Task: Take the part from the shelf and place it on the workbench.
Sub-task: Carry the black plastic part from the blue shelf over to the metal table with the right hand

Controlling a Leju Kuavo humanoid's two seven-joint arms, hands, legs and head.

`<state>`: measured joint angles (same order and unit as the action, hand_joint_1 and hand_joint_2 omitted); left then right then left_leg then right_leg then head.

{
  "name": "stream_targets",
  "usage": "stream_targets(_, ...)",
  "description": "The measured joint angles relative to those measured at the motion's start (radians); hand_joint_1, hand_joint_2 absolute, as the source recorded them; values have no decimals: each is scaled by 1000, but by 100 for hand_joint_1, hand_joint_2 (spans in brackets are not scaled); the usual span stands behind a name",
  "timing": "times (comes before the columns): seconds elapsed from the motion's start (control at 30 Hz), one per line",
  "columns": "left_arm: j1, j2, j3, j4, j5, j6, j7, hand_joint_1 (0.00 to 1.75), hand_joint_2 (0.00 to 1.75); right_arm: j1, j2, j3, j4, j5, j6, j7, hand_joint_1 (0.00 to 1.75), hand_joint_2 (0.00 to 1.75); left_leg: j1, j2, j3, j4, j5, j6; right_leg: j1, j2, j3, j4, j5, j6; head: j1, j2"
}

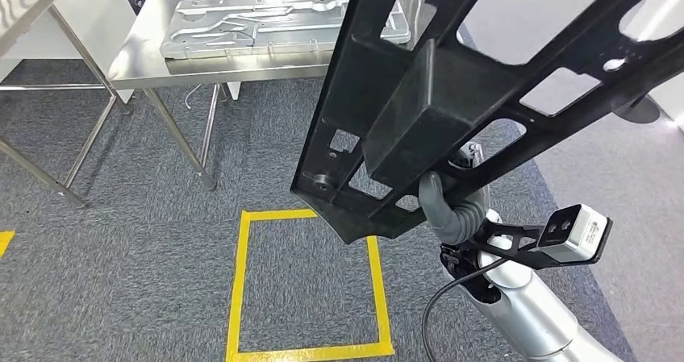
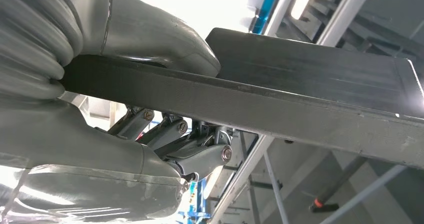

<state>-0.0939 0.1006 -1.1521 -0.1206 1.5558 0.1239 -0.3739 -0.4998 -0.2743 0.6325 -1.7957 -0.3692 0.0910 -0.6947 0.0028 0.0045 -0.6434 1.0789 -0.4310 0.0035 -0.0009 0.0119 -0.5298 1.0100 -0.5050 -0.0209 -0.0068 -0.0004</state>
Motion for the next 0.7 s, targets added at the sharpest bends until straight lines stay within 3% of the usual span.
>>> stream_targets(0.07,-1,1,0,0,0,0,-2,0,0,6,2,-3,1,11,15,-1,175,175,-8,-2,27,-60,6,13,-1,1,6,-3,-4,11,0,0)
stream_targets(0.13,0,1,0,0,0,-1,-4,0,0,9,4,-6,3,15,21,-1,175,175,-8,-3,39,-78,1,20,-3,1,9,1,0,24,0,0)
stream_targets(0.2,0,1,0,0,0,-1,-4,0,0,7,6,-9,6,16,21,-1,175,175,-4,-4,59,-93,-2,28,-4,-1,-4,39,-12,33,0,0)
stream_targets(0.3,-1,1,0,0,0,-3,-5,0,0,1,9,-13,11,17,21,2,175,175,-2,-4,80,-100,-13,34,-8,-3,-107,207,-78,41,0,0)
stream_targets(0.37,0,1,0,0,0,-4,-4,0,0,2,12,-13,16,17,21,5,175,175,-2,-5,94,-100,-26,32,-13,-4,-168,273,-88,50,0,0)
stream_targets(0.4,0,1,0,0,0,-4,-4,0,0,1,12,-13,19,16,21,6,175,175,-1,-5,105,-100,-34,31,-16,-5,-175,255,-65,52,0,0)
stream_targets(0.43,0,1,0,0,0,-4,-4,0,0,1,13,-13,21,16,21,7,175,175,0,-6,117,-100,-43,28,-19,-7,-163,202,-24,54,0,0)
stream_targets(0.47,1,1,0,0,0,-4,-3,0,0,2,13,-13,23,16,20,7,175,175,1,-7,127,-100,-52,24,-21,-10,-142,129,27,54,0,0)
stream_targets(0.53,1,0,0,0,0,-4,-3,0,0,3,14,-12,27,20,16,6,175,175,1,-11,142,-99,-70,12,-18,-12,-106,25,75,48,0,0)
stream_targets(0.63,-1,0,0,0,0,-4,-4,0,0,9,20,-11,31,34,8,6,175,175,3,-14,155,-91,-82,-9,-11,-11,-92,3,70,21,0,0)
stream_targets(0.7,-2,-2,0,0,0,-5,-6,0,0,10,25,-11,33,42,4,5,175,175,6,-12,146,-51,-89,-18,-11,-15,-72,0,64,5,0,0)
